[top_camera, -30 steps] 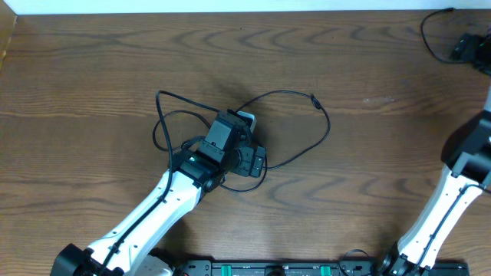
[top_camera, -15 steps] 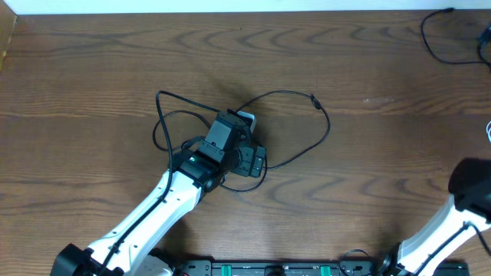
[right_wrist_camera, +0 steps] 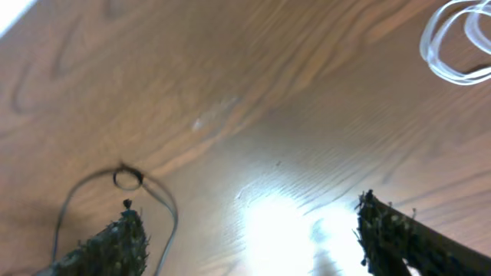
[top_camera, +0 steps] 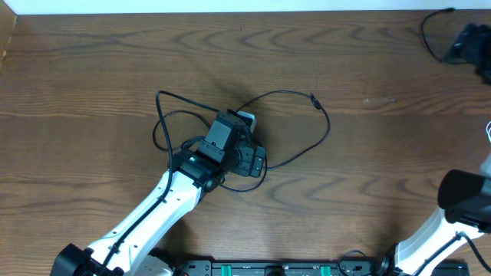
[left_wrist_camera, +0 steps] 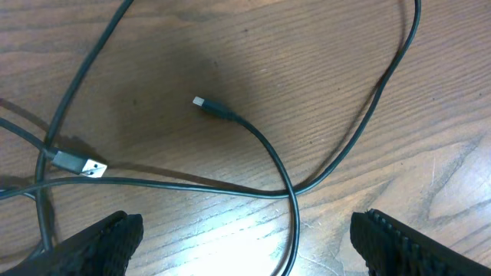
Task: Untangle cables
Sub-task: 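Bring the right gripper back down to the table's right-center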
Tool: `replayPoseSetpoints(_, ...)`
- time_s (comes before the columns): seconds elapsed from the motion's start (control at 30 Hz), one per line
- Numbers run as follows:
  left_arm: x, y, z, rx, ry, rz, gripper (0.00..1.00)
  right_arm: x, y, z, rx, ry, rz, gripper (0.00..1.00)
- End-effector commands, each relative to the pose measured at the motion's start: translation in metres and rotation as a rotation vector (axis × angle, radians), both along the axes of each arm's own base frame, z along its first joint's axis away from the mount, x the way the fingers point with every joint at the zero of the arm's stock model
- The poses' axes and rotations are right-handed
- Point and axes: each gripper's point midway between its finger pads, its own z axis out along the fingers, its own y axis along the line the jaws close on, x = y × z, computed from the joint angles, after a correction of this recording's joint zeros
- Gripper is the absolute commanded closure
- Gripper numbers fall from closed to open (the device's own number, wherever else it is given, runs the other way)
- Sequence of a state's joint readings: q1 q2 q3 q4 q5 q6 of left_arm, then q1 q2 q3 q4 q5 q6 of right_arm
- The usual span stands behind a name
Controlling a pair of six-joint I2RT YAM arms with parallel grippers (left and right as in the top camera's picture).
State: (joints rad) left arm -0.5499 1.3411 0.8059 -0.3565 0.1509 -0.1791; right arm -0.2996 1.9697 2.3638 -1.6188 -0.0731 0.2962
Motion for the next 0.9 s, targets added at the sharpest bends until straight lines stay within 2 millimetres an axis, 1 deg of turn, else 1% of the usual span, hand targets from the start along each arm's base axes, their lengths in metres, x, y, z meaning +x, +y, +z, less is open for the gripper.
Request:
replayPoseSetpoints(0.0,0.000,0.003,-0.004,0.016,0.006,0.001,0.07,0.007,0.026,-0.030,0.034,0.068,0.067,0.16)
replayPoseSetpoints(0.03,0.000,0.003,-0.004,0.016,0.006,0.001,0.07,0.008,0.035,-0.043,0.043,0.095,0.082,0.16)
replayPoseSetpoints(0.1,0.000,0.003,-0.004,0.016,0.006,0.001,0.07,0.007,0.048,-0.063,0.058,0.144,0.096,0.17)
replayPoseSetpoints(0.17,0.000,0.003,-0.004,0.016,0.006,0.001,0.07,0.006,0.058,-0.082,0.068,0.179,0.115,0.17)
replayPoseSetpoints(0.27,0.000,0.003,-0.004,0.016,0.006,0.001,0.07,0.004,0.078,-0.104,0.117,0.211,0.154,0.17)
replayPoseSetpoints(0.3,0.000,0.003,-0.004,0.016,0.006,0.001,0.07,0.001,0.090,-0.117,0.154,0.233,0.174,0.17)
replayPoseSetpoints(0.47,0.000,0.003,-0.004,0.016,0.006,0.001,0.07,-0.008,0.119,-0.149,0.228,0.280,0.228,0.17)
replayPoseSetpoints(0.63,0.000,0.003,-0.004,0.016,0.006,0.001,0.07,-0.018,0.141,-0.173,0.256,0.321,0.273,0.18)
replayPoseSetpoints(0.73,0.000,0.003,-0.004,0.016,0.006,0.001,0.07,-0.023,0.152,-0.180,0.259,0.335,0.298,0.19)
replayPoseSetpoints(0.87,0.000,0.003,-0.004,0.016,0.006,0.001,0.07,-0.026,0.168,-0.182,0.263,0.344,0.335,0.22)
